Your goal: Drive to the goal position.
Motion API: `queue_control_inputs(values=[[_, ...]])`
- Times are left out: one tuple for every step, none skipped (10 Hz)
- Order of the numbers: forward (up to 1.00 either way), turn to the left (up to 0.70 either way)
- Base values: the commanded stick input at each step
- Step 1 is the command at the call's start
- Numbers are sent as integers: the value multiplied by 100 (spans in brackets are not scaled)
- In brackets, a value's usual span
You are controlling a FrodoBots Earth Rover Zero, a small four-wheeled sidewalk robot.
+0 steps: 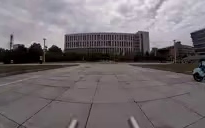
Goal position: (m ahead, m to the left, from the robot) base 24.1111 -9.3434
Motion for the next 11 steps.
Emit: queue_control_inputs(values=[[70, 0], [70, 0], [70, 0], [70, 0], [70, 0], [70, 0], [70, 0], [70, 0], [70, 0], [70, 0], [70, 0]])
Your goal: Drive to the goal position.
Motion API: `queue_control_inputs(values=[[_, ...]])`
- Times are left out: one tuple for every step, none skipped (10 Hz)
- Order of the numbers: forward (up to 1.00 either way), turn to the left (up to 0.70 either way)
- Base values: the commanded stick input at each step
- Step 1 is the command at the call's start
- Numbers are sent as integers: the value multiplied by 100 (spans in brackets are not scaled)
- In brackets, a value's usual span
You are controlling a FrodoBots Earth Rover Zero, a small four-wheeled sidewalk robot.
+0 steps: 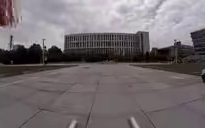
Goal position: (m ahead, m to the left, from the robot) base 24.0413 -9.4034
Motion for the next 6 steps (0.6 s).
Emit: queue_control_inputs(values=[[70, 0], [70, 0], [70, 0], [70, 0], [70, 0], [70, 0]])
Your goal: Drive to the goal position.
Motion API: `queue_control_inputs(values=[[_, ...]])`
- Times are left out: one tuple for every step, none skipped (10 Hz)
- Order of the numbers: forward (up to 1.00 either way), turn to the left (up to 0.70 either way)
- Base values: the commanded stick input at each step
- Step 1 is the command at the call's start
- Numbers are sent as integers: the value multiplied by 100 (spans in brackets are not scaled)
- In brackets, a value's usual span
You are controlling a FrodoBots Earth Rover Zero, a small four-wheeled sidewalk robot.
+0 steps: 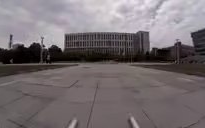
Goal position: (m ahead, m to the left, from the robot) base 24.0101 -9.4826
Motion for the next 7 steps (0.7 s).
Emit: queue_control_inputs(values=[[70, 0], [70, 0], [70, 0], [70, 0], [70, 0], [70, 0], [70, 0]])
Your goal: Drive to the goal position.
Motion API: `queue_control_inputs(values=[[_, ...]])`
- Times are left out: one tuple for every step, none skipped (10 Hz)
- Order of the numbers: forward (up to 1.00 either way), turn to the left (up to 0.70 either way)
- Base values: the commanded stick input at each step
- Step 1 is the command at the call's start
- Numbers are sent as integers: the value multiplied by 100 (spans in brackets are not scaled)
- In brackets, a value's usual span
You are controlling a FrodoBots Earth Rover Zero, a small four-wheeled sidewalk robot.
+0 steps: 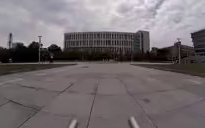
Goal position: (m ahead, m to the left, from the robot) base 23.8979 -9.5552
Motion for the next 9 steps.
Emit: queue_control_inputs(values=[[70, 0], [70, 0], [70, 0], [70, 0], [70, 0], [70, 0], [70, 0], [70, 0], [70, 0]])
